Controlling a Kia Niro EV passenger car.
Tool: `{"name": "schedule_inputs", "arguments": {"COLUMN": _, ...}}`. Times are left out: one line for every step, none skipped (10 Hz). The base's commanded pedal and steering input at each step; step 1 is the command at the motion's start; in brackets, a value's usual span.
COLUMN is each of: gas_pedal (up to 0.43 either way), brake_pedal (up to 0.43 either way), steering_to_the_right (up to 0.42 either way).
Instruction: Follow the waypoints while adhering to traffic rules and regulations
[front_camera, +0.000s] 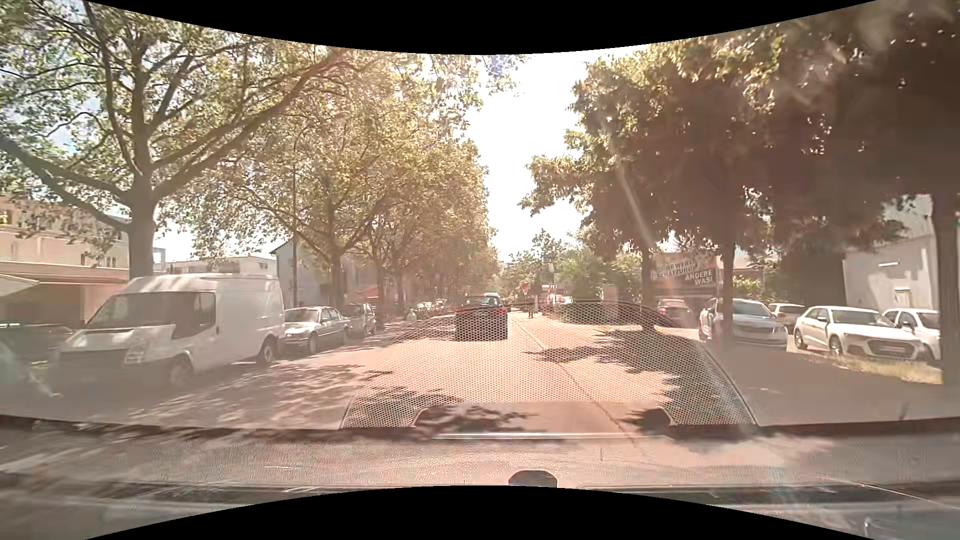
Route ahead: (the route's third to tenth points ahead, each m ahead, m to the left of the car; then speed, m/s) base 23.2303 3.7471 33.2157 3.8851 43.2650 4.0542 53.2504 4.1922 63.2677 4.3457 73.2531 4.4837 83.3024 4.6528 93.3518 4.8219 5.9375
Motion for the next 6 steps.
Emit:
{"name": "schedule_inputs", "arguments": {"gas_pedal": 0.039, "brake_pedal": 0.0, "steering_to_the_right": -0.023}}
{"name": "schedule_inputs", "arguments": {"gas_pedal": 0.039, "brake_pedal": 0.0, "steering_to_the_right": -0.016}}
{"name": "schedule_inputs", "arguments": {"gas_pedal": 0.028, "brake_pedal": 0.0, "steering_to_the_right": -0.01}}
{"name": "schedule_inputs", "arguments": {"gas_pedal": 0.02, "brake_pedal": 0.0, "steering_to_the_right": -0.007}}
{"name": "schedule_inputs", "arguments": {"gas_pedal": 0.02, "brake_pedal": 0.0, "steering_to_the_right": -0.008}}
{"name": "schedule_inputs", "arguments": {"gas_pedal": 0.02, "brake_pedal": 0.0, "steering_to_the_right": -0.009}}
